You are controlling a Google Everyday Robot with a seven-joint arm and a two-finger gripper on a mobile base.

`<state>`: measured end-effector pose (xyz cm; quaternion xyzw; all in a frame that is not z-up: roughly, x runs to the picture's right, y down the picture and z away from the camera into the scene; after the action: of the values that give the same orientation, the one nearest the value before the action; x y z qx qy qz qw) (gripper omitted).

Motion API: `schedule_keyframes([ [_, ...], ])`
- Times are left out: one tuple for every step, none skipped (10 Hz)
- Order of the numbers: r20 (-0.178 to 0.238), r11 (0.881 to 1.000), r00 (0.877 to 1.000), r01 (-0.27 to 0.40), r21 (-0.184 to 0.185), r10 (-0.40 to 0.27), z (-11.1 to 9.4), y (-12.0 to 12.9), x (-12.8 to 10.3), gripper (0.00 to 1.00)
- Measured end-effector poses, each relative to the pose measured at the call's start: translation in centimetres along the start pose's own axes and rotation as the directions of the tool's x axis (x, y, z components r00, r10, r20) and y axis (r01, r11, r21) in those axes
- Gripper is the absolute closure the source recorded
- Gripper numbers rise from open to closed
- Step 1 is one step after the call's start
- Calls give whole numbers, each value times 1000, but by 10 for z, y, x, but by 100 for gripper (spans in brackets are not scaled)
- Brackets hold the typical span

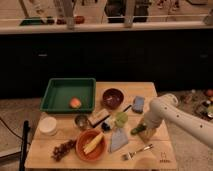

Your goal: Place pepper in paper cup

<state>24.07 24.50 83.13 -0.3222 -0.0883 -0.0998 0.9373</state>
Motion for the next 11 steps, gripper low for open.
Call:
schedule_keyframes([
  [-37,1000,999,15,6,-14,0,-2,-4,72],
  [-29,1000,1000,10,7,-10,0,-4,-6,86],
  [-29,1000,1000,7,8,-7,0,-3,-5,94],
  [-29,1000,1000,11,8,-11,0,-3,-6,99],
  [-29,1000,1000,11,7,-11,-1,-2,-5,100],
  [-28,1000,1000,12,7,-12,0,-2,-6,100],
  [-29,1000,1000,12,16,-12,-3,-4,-4,100],
  [-24,1000,1000,9,30,-8,-7,-7,-2,100],
  [-12,998,1000,-1,55,2,-21,-10,5,100],
  [-8,998,1000,-5,64,6,-25,-11,8,100],
  [-4,997,1000,-5,74,5,-29,-13,9,100],
])
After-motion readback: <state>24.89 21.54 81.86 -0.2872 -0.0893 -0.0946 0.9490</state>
